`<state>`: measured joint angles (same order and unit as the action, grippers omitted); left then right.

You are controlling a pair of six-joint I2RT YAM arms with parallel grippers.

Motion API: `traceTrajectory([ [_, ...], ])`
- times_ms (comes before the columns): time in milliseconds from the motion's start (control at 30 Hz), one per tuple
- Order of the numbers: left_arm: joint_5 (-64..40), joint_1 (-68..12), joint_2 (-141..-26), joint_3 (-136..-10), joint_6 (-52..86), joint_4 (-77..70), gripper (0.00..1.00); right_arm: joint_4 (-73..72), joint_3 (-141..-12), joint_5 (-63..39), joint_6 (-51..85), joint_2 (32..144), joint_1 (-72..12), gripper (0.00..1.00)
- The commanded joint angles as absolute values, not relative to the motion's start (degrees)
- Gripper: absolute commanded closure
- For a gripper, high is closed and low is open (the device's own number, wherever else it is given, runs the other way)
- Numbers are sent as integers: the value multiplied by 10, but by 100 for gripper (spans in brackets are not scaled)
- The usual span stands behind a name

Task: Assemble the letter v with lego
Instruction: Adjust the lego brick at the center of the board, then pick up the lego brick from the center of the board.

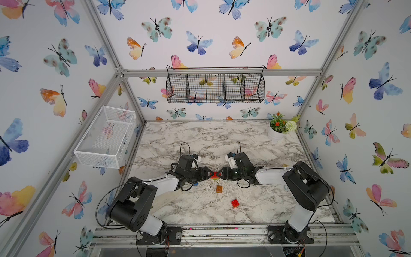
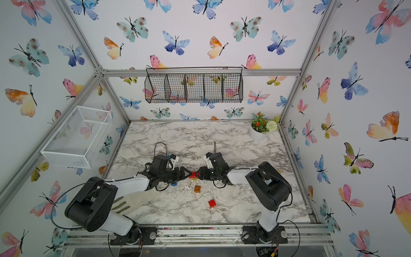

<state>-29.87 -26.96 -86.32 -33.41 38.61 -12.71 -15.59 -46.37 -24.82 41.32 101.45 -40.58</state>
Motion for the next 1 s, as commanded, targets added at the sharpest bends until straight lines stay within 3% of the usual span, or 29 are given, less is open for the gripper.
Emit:
traceTrajectory([
  [0, -302, -266, -878, -331, 385, -132, 25, -84, -479, -237, 370, 977, -398, 44],
  [300, -298, -277, -914, -361, 377, -130, 24, 151, -534, -86, 332, 911, -392, 44],
  [467, -296, -286, -941, -374, 374, -131, 26, 204, -542, -1, 333, 906, -392, 41],
  [967, -283, -298, -967, -368, 380, -141, 41, 228, -587, 41, 316, 989, -392, 39],
])
